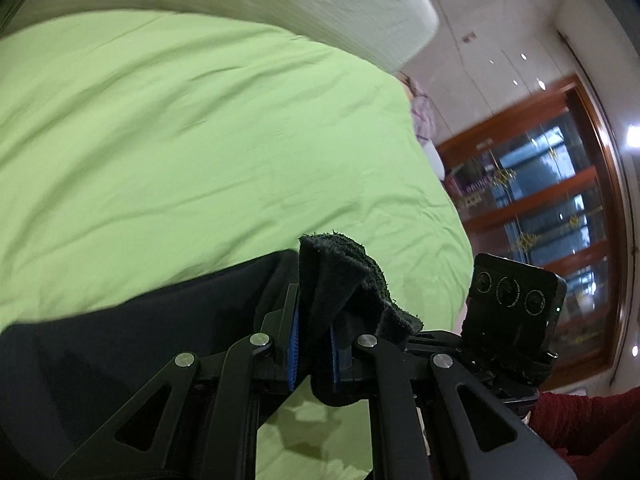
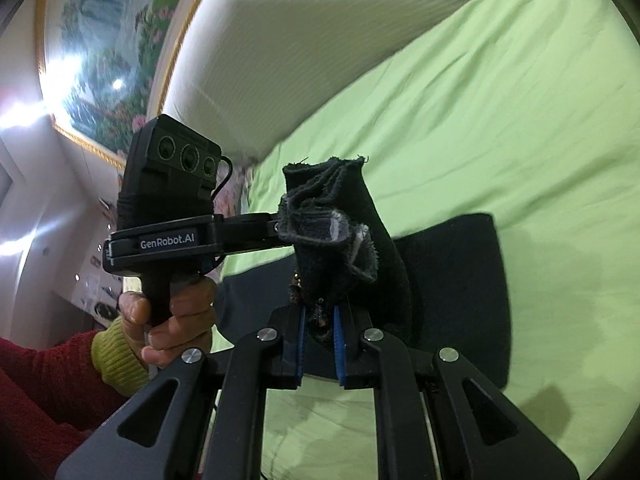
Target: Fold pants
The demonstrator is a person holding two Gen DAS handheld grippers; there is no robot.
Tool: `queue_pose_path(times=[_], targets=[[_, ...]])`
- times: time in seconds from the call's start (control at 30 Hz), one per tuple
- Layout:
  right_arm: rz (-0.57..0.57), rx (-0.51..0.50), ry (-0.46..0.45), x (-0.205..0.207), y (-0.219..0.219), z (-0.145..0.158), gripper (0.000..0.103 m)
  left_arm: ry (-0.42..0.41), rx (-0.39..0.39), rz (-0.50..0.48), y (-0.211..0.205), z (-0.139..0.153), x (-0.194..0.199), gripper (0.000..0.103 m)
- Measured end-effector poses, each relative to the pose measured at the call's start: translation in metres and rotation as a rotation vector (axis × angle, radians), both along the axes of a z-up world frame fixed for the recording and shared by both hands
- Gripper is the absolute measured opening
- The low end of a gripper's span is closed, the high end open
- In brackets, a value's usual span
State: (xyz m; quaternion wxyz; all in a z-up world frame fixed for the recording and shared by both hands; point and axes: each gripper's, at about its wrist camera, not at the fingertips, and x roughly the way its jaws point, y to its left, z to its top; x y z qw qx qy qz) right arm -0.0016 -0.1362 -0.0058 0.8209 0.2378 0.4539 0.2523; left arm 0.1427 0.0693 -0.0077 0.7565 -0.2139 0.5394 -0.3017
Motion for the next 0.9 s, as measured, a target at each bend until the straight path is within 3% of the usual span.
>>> queue_pose_path(times=[0.63, 0.7, 0.77, 0.9], targets=[[0.086, -0.109, 0.098, 0.027, 0.050, -0.038, 0.016, 0.113, -0.001, 0.163, 0.046, -0.054, -0.028, 0.015], [0.093, -0.113, 0.113, 0.030, 0.054, -0.041, 0.017, 0.129, 0.002, 0.186, 0.051, -0.058, -0.032, 0.020], [0.099, -0.118, 0.127, 0.035, 0.062, -0.040, 0.022, 0.142, -0.016, 0.219, 0.058, -0.063, -0.036, 0.023], [0.137, -0.122, 0.132, 0.034, 0.074, -0.042, 0.042, 0.153, -0.025, 0.261, 0.068, -0.066, -0.050, 0.026]])
